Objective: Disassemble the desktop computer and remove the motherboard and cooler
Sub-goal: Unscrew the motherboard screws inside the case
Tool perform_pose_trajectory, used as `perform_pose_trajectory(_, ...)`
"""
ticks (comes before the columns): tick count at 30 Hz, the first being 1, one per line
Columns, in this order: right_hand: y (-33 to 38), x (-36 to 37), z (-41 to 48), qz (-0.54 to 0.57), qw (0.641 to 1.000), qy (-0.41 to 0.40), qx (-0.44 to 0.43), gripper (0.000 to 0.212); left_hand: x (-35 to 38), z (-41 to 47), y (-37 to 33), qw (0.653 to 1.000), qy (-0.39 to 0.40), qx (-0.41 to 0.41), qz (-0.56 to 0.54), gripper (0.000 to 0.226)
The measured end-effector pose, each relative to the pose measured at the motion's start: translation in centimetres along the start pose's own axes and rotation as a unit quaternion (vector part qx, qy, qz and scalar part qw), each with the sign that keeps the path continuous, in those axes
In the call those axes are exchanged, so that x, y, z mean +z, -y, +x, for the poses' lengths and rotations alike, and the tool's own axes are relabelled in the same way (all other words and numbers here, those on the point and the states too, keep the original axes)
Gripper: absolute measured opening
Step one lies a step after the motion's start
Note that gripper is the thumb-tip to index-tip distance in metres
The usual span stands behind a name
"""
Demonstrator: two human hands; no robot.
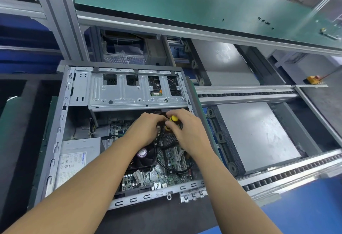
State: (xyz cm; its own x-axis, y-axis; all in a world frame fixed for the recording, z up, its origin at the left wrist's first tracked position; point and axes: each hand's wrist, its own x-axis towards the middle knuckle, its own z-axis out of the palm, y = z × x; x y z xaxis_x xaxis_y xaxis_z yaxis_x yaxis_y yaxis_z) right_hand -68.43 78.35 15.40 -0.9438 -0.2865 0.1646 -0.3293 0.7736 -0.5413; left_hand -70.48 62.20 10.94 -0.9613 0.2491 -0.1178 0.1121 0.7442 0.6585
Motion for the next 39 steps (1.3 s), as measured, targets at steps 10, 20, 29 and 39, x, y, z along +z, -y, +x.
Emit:
perform_pose_trajectory(10,-0.2,-0.3,-0.1,0.036,0.999,-0.040,-0.007,0.023,0.2,0.1,1.0,0.988,0.038,-0.128,0.076,0.060)
perform_pose_trajectory(20,-1.4,-0.6,0.0,0.161,0.965,-0.194,0.075,0.025,-0.6,-0.2,-0.2,0.989,0.096,-0.110,-0.013,0.054)
perform_pose_trajectory(29,-2.2,-1.0,0.3,0.263,0.909,-0.255,0.199,0.022,-0.3,-0.6,0.7,0.962,0.106,-0.143,-0.207,0.066)
perform_pose_trajectory(39,-2.5,-0.8,0.6,0.257,0.906,-0.270,0.200,0.018,-0.8,-0.8,0.3,0.960,0.058,-0.149,-0.230,0.014)
